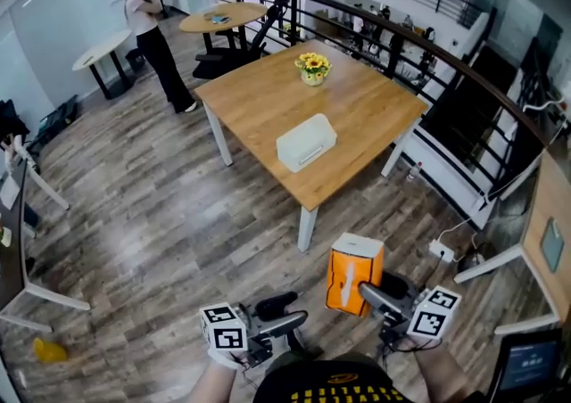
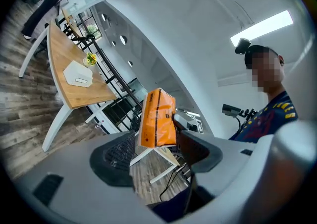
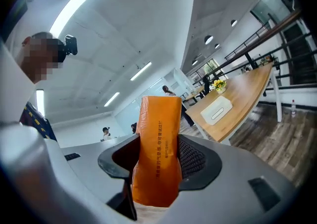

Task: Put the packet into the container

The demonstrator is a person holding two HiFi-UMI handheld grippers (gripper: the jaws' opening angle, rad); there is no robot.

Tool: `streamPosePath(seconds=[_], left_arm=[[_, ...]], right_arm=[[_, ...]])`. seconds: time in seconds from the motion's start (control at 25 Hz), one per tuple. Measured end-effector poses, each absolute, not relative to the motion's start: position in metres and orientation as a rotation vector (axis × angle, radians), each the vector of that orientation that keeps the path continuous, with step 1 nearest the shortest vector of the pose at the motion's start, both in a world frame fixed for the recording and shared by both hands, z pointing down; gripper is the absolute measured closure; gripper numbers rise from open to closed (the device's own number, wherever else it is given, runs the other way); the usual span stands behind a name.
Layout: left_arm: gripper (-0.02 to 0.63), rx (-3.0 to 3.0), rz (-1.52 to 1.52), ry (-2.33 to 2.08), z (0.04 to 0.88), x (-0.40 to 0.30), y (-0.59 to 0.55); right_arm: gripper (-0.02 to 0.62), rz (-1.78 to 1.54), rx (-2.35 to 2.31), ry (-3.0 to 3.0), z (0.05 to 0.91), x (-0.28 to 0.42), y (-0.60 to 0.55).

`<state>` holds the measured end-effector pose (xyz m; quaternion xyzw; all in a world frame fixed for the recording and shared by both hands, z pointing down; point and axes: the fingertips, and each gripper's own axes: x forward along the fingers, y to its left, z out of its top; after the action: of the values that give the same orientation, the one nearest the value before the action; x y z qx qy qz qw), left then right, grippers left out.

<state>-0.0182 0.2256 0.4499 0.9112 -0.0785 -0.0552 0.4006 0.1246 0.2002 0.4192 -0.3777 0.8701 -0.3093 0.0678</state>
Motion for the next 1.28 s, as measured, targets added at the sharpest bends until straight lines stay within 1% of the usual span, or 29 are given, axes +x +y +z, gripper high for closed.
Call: streamPosePath(seconds=[0.4, 0.8, 1.04, 1.28], left_arm=[[0.33, 2.347, 0.029, -0.247, 0.481, -0.023, 0.183], [0.33, 2.366, 0.116, -0.516, 0.49, -0.018, 0.097], [0.33, 2.451, 0.144, -0.726, 0.466, 0.009, 0.026], [0.33, 2.6, 0.194, -0.904, 0.421, 0.038, -0.038]], right_arm=[[0.364, -0.653, -1.412, 2.879, 0.418, 0.131, 0.129], [0.364, -0.463, -1.315, 3.084, 0.426, 0.129, 0.019], [0.364, -0.352, -1.188, 3.226, 0.428, 0.135, -0.042], [0.364, -0.067, -1.066, 3.41, 0.438, 0.149, -0.098]])
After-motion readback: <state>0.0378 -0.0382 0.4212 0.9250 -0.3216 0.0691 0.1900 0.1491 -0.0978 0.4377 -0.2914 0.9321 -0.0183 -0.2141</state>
